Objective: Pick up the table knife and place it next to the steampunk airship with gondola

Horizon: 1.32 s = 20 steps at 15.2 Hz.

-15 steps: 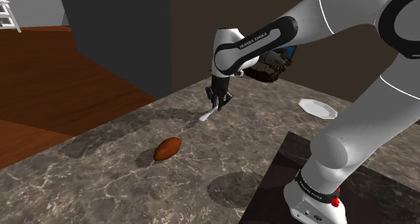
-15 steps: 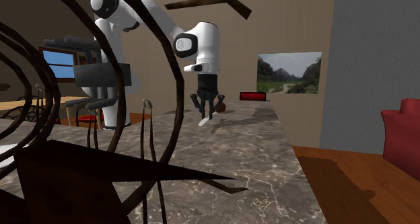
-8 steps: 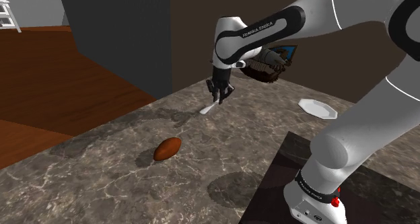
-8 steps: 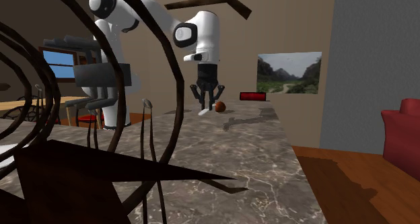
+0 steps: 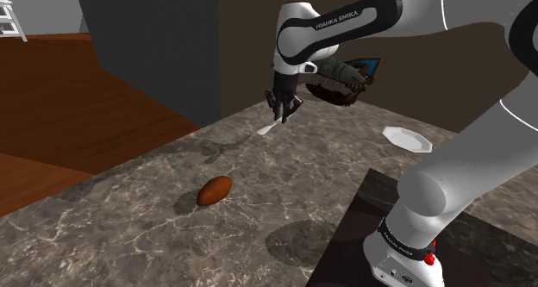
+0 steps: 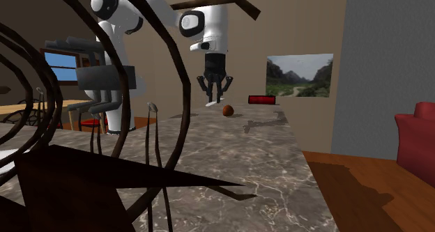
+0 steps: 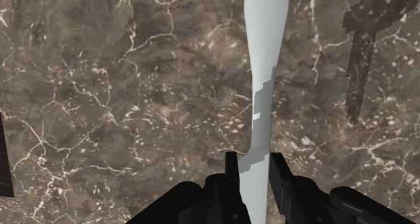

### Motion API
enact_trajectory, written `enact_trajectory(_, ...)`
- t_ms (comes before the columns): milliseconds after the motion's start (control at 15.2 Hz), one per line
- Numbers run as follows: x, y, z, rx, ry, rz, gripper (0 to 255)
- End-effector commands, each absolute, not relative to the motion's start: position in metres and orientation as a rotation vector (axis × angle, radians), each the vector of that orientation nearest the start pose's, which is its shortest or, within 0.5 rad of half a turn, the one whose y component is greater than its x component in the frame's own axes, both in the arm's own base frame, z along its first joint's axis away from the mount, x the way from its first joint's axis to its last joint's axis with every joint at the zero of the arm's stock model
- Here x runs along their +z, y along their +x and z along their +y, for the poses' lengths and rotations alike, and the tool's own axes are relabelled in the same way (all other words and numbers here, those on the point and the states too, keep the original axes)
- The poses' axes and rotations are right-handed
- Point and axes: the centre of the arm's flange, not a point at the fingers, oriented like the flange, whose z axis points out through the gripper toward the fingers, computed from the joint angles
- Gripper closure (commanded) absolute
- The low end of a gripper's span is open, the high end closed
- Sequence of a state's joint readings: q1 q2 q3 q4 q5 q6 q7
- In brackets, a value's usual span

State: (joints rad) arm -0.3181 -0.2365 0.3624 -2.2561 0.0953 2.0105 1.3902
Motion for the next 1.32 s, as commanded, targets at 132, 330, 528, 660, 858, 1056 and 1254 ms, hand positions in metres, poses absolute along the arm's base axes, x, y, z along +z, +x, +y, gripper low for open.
enact_trajectory(132,0.472,0.476,0.032,0.03,-2.415,2.029,255)
enact_trajectory(330,0.488,0.476,0.032,0.03,-2.415,2.029,255)
enact_trajectory(528,0.504,0.476,0.032,0.03,-2.415,2.029,255)
enact_trajectory(660,0.514,0.476,0.032,0.03,-2.415,2.029,255)
enact_trajectory(858,0.53,0.476,0.032,0.03,-2.415,2.029,255)
enact_trajectory(1056,0.546,0.476,0.032,0.03,-2.415,2.029,255)
enact_trajectory(1254,0.562,0.476,0.032,0.03,-2.415,2.029,255)
